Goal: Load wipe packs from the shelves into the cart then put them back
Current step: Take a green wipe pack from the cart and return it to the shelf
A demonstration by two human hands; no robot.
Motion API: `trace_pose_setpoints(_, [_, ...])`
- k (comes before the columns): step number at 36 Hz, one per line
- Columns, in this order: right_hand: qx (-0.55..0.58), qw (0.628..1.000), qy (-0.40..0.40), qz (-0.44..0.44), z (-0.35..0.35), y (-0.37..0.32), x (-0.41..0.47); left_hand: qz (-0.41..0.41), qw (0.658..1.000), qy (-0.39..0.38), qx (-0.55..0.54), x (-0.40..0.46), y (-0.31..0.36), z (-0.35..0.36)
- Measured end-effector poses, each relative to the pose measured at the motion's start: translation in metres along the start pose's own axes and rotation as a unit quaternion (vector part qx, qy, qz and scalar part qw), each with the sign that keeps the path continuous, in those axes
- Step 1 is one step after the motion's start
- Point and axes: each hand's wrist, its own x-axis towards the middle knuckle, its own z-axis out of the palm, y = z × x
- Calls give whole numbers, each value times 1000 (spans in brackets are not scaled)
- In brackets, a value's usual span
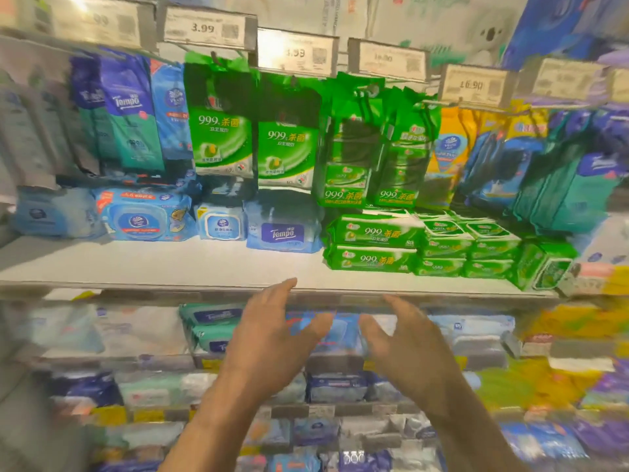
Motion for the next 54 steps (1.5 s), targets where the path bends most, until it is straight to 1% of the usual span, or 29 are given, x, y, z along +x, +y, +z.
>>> trace_pose_setpoints(4, [-14, 999, -35, -32, -9, 15, -43, -12, 999, 20, 50, -50, 1, 1])
trace_pose_setpoints(6, [-23, 997, -63, -30, -11, 23, -59, -22, 998, 19, 61, -78, -1, 1])
trace_pose_setpoints(9, [-72, 993, -97, -14, -6, 34, -79, -70, 994, 15, 87, -116, -2, -2])
trace_pose_setpoints(11, [-102, 989, -101, -43, 1, 42, -95, -83, 990, 6, 111, -138, -1, -7])
trace_pose_setpoints(13, [-102, 986, -97, -84, 7, 45, -111, -100, 988, -1, 115, -158, 1, -14])
trace_pose_setpoints(16, [-88, 986, -120, -80, 12, 41, -131, -117, 983, 11, 140, -182, -1, -28])
trace_pose_setpoints(19, [-115, 977, -144, -105, 22, 34, -146, -126, 979, 21, 159, -203, -6, -41])
trace_pose_setpoints(21, [-120, 974, -157, -108, 29, 25, -159, -131, 977, 27, 164, -216, -10, -50])
trace_pose_setpoints(24, [-120, 970, -169, -129, 40, 10, -179, -158, 973, 38, 162, -238, -22, -65])
trace_pose_setpoints(27, [-139, 959, -192, -154, 58, -13, -200, -187, 969, 51, 152, -263, -43, -85])
trace_pose_setpoints(31, [-166, 943, -210, -201, 98, -50, -228, -233, 958, 88, 140, -306, -77, -123])
trace_pose_setpoints(34, [-190, 921, -253, -229, 138, -87, -258, -277, 948, 109, 115, -345, -99, -162])
trace_pose_setpoints(38, [-210, 901, -276, -259, 196, -143, -307, -323, 929, 145, 105, -397, -145, -215])
trace_pose_setpoints(42, [-207, 876, -300, -317, 249, -195, -363, -380, 904, 167, 103, -452, -201, -270])
trace_pose_setpoints(47, [-232, 849, -317, -353, 316, -251, -419, -424, 876, 210, 91, -517, -259, -332])
trace_pose_setpoints(51, [-259, 827, -336, -369, 350, -296, -467, -436, 866, 236, 64, -558, -295, -373])
trace_pose_setpoints(54, [-249, 815, -353, -387, 373, -322, -489, -471, 847, 241, 52, -580, -315, -397])
